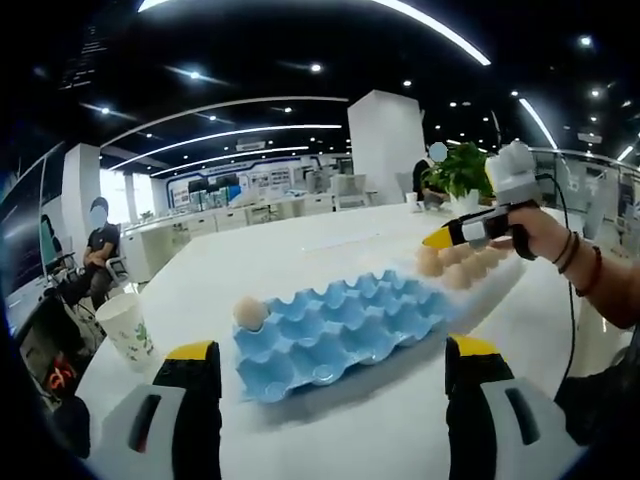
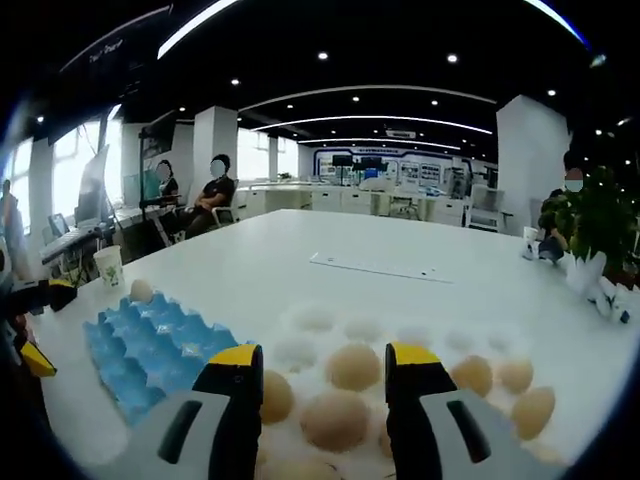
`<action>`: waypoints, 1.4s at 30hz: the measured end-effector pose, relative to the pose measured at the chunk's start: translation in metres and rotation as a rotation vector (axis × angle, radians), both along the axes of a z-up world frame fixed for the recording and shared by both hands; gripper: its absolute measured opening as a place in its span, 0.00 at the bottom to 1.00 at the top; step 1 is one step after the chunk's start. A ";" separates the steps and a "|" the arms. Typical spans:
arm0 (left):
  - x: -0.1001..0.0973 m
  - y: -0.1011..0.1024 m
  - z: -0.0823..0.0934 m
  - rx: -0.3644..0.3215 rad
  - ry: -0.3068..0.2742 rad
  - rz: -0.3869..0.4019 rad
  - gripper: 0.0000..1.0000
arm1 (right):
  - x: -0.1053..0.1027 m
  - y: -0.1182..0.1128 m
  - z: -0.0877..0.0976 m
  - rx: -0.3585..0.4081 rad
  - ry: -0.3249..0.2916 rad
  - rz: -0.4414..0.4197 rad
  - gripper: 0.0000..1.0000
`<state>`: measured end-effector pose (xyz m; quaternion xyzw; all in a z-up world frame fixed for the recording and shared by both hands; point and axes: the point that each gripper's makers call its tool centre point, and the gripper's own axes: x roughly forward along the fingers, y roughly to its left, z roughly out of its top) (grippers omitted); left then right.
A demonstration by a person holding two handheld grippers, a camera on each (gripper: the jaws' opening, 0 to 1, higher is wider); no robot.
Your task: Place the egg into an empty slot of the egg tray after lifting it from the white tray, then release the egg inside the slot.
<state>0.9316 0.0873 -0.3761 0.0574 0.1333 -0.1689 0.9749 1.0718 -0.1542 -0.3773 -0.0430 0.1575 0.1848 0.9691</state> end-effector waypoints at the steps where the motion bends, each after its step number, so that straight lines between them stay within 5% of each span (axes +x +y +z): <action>1: 0.000 0.000 0.000 -0.001 -0.001 -0.001 0.95 | 0.002 -0.002 -0.002 -0.001 0.003 -0.007 0.49; 24: 0.008 0.002 0.006 -0.028 -0.026 -0.015 0.96 | 0.029 -0.003 -0.016 0.038 0.135 -0.104 0.31; 42: 0.013 0.000 -0.002 -0.015 -0.009 -0.030 0.96 | 0.041 -0.009 -0.029 0.034 0.210 -0.202 0.29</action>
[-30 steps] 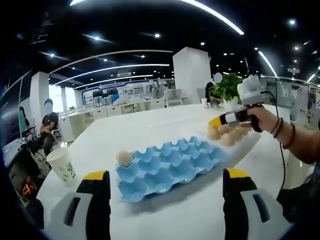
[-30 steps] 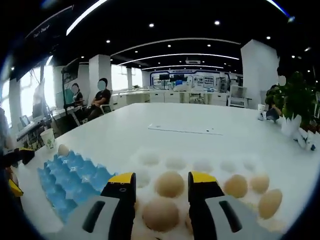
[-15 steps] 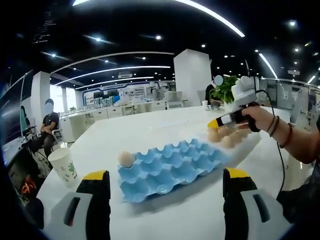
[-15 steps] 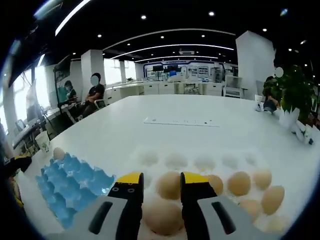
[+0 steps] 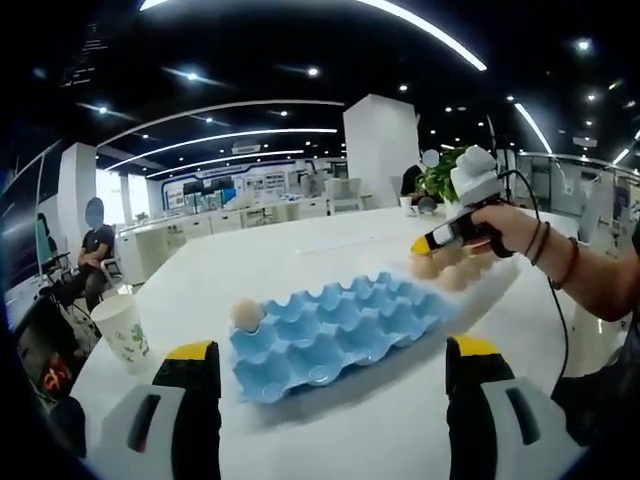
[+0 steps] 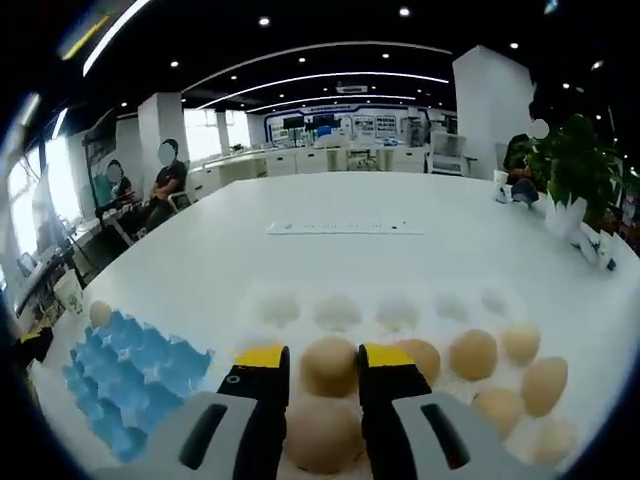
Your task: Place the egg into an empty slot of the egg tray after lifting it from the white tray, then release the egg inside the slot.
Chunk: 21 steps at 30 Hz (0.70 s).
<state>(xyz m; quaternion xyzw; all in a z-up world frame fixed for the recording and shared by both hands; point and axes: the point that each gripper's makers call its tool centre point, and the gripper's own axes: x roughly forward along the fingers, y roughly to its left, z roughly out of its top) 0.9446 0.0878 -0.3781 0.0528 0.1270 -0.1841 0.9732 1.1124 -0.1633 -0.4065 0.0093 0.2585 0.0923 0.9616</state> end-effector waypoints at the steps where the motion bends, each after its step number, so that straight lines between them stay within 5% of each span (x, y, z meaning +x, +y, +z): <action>1: 0.000 0.000 0.000 0.004 -0.001 -0.002 0.96 | 0.001 0.000 -0.001 -0.010 0.004 -0.001 0.29; 7: -0.002 -0.001 -0.002 0.006 0.002 -0.009 0.96 | 0.000 -0.003 -0.015 -0.061 0.019 0.014 0.28; 21: -0.004 -0.005 -0.007 0.013 0.004 -0.031 0.96 | -0.001 -0.003 -0.015 -0.013 -0.033 0.004 0.28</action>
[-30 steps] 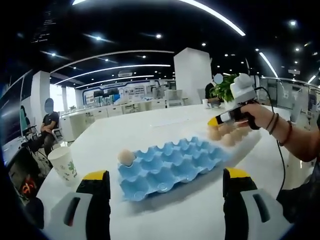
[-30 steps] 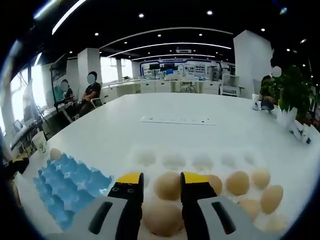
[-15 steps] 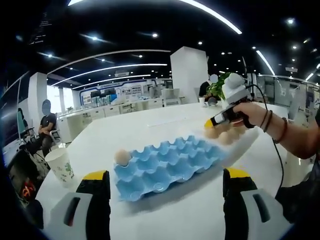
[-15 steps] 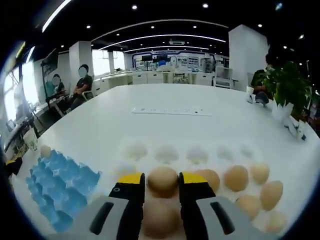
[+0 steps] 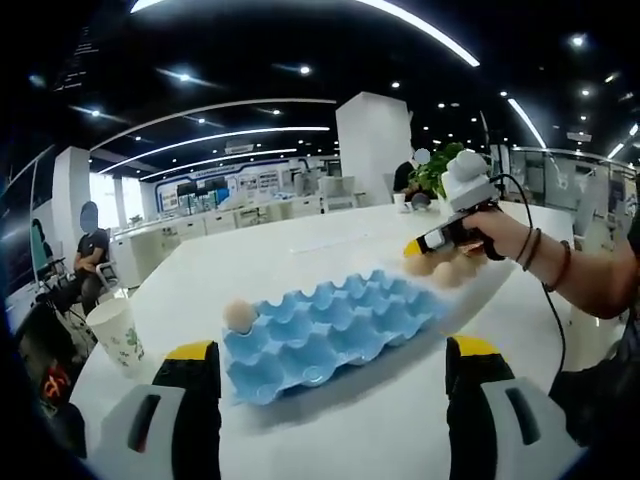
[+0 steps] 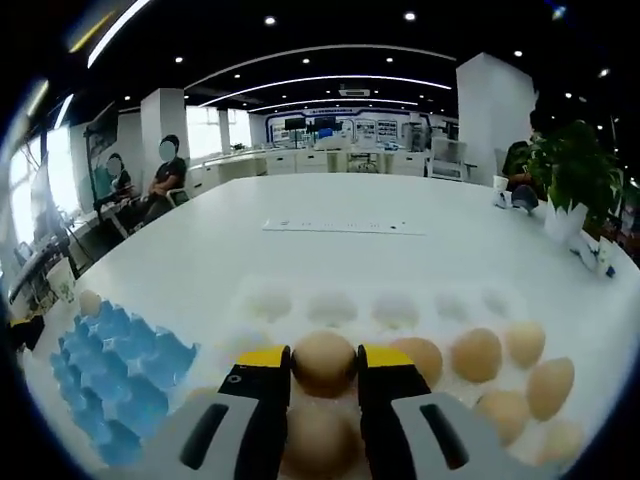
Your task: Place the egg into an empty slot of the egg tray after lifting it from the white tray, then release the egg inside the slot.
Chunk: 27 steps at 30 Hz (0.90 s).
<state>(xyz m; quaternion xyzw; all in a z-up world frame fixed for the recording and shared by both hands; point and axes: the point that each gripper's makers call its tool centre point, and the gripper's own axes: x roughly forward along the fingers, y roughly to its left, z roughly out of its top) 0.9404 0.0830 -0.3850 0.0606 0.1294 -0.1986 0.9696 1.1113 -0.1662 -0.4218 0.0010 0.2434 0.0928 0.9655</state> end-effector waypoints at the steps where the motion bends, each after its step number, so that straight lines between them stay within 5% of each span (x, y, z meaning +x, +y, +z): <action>1: 0.000 0.000 -0.001 0.001 0.002 0.000 0.96 | 0.000 0.000 0.000 0.006 -0.001 -0.002 0.27; 12: -0.004 0.003 -0.006 0.008 0.016 0.005 0.95 | -0.007 0.001 0.006 0.016 -0.031 0.009 0.27; 27: -0.006 -0.003 -0.002 0.006 0.011 0.004 0.95 | -0.025 0.017 0.053 0.045 -0.177 0.082 0.27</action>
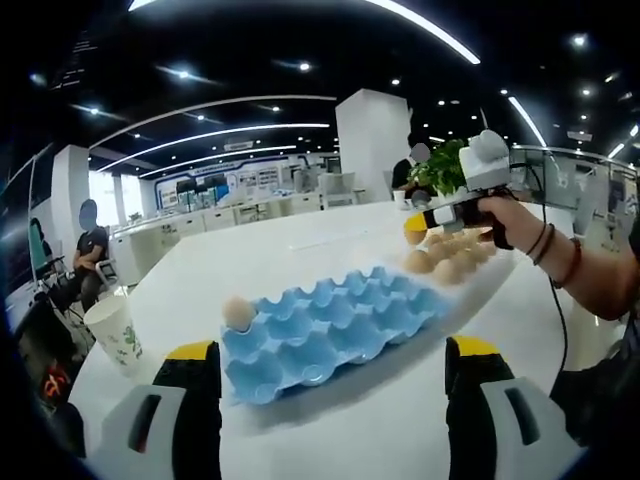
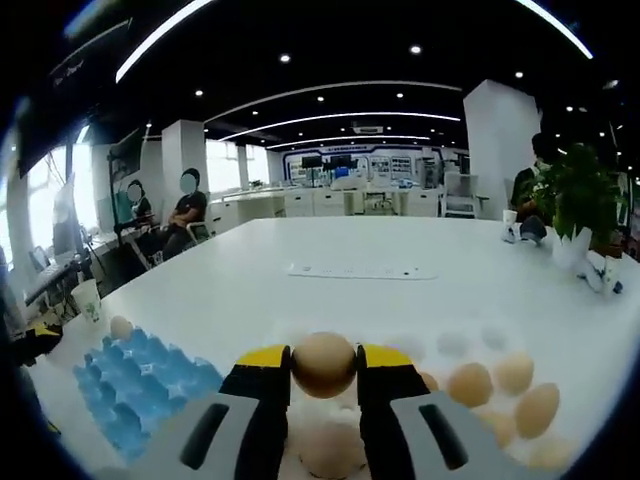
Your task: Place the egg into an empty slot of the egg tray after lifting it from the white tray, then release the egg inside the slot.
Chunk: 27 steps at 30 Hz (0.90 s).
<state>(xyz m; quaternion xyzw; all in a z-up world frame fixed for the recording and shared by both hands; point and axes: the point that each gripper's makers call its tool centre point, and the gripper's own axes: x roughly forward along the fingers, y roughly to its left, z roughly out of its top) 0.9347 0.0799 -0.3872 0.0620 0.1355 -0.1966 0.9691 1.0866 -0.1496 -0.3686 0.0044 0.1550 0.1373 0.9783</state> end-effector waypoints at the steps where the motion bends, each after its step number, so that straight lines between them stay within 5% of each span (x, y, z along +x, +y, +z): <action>1: 0.000 0.000 0.000 0.000 0.000 0.000 0.95 | 0.000 0.000 0.003 0.003 -0.005 0.003 0.27; 9: -0.001 -0.003 0.001 0.006 0.002 -0.006 0.95 | -0.008 0.022 0.024 0.020 -0.045 0.070 0.27; 27: 0.003 -0.009 0.005 0.001 0.001 -0.006 0.95 | -0.008 0.063 0.034 0.057 -0.046 0.184 0.27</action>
